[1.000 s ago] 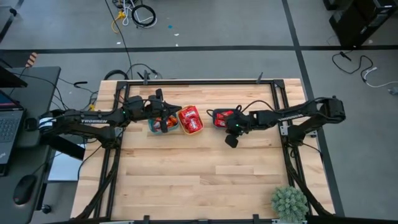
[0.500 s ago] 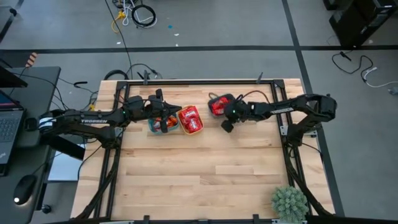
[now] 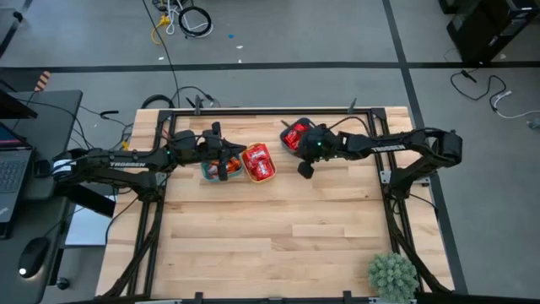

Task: Sort candy
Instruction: Move the blue bin to the top of the table, then adjust the colored bins aligned together

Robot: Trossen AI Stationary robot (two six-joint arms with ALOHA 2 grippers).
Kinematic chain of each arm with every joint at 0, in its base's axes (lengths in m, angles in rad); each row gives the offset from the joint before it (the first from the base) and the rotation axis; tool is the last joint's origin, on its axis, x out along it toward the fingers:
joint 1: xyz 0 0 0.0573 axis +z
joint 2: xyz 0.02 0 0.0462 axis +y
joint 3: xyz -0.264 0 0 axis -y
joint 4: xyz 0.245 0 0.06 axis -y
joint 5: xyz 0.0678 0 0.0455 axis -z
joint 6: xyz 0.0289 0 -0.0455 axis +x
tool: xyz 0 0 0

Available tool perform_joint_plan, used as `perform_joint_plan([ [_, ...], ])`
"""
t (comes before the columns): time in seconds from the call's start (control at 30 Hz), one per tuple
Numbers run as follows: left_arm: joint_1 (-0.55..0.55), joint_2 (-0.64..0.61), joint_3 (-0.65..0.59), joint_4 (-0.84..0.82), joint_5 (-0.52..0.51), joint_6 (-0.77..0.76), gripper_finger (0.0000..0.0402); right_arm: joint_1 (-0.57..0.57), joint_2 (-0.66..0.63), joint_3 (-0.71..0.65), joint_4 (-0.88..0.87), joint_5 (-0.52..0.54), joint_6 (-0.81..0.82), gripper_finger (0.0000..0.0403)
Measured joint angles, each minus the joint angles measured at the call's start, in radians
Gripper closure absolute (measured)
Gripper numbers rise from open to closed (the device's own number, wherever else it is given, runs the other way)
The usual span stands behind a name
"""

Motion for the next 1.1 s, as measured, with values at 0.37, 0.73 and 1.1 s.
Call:
perform_joint_plan([
  [0.37, 0.000, 0.000, 0.000, -0.039, -0.001, 0.004, 0.0400, 0.022, 0.144, 0.168, -0.231, 0.134, -0.311, 0.0403],
  [0.73, 0.000, 0.000, 0.000, -0.076, -0.055, 0.029, 0.0400, -0.059, 0.322, 0.343, -0.213, 0.199, -0.244, 0.0403],
  [1.1, 0.000, 0.000, 0.000, -0.158, -0.060, 0.035, 0.0400, -0.078, 0.225, 0.443, -0.327, 0.024, -0.227, 0.0403],
])
